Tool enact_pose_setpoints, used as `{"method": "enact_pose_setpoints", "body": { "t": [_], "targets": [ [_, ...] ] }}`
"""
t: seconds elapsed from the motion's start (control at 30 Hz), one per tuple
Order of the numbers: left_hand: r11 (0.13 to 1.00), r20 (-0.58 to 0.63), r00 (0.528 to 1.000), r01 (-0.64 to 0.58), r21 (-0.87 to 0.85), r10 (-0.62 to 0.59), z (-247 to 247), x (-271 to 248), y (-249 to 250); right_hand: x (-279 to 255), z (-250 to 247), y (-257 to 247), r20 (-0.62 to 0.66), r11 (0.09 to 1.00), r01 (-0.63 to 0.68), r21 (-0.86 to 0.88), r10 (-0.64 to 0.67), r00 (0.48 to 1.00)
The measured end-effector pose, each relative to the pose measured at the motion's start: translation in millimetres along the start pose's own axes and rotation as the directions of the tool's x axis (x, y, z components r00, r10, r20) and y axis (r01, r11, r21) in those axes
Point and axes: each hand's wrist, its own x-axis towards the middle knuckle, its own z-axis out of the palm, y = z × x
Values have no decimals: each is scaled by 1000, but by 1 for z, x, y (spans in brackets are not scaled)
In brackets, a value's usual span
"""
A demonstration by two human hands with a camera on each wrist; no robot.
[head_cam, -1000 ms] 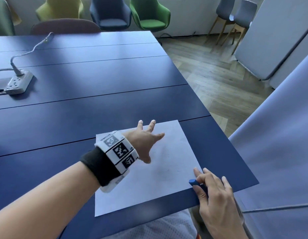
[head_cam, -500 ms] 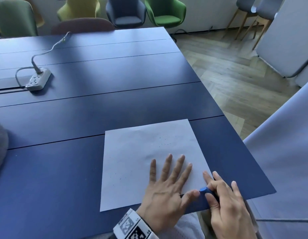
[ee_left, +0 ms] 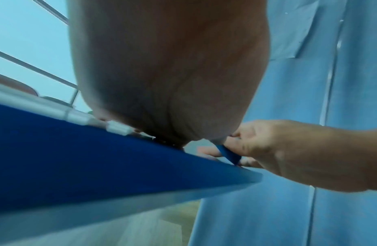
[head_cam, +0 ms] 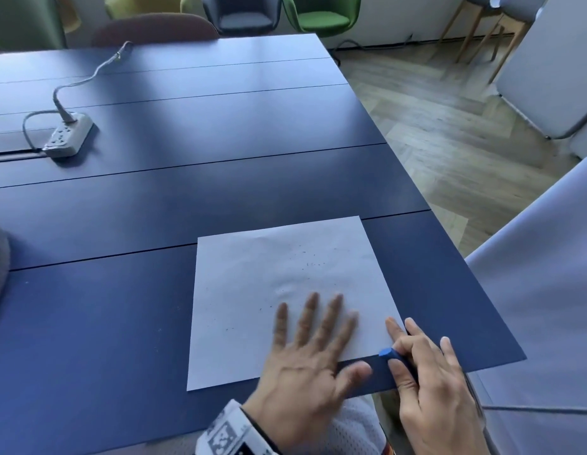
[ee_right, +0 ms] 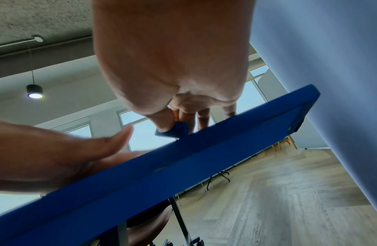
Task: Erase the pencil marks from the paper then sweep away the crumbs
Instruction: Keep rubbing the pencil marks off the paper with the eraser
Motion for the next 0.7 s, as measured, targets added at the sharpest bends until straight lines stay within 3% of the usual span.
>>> {"method": "enact_pose_setpoints", "body": {
  "t": [0.1, 0.17, 0.2, 0.23, 0.37, 0.47, 0.57, 0.67, 0.7],
  "targets": [
    [970, -8, 970, 241, -22, -241, -6, -1, -37, 0, 1, 0, 26, 1000, -10, -4, 10, 1000],
    [943, 15, 944, 331, -33, -330, -5, -1, -51, -1, 0, 1, 36, 1000, -14, -15, 14, 999],
    [944, 74, 944, 326, -47, -323, -11, -1, -47, 0, -1, 0, 31, 1000, -13, -18, 13, 999],
    [951, 57, 953, 302, -70, -298, -20, -3, -37, 0, -2, 0, 27, 1000, -14, -22, 15, 1000],
    [1000, 13, 1000, 16, -24, -15, -19, -19, -14, 1, -4, -4, 27, 999, -16, -33, 17, 1000],
    [989, 152, 977, 144, 32, -147, -15, -38, -31, 2, -5, -4, 61, 1000, -29, -10, 30, 998],
    [958, 112, 955, 260, 120, -274, -18, -53, -63, 1, -6, -3, 74, 999, -47, -6, 47, 996],
    [952, 81, 962, 243, 188, -261, -58, -52, -80, 3, -8, -4, 68, 999, -40, -4, 40, 997],
    [969, 164, 966, 171, 178, -201, -77, -46, -79, 4, -9, -6, 76, 999, -42, -4, 43, 996]
  ]
}}
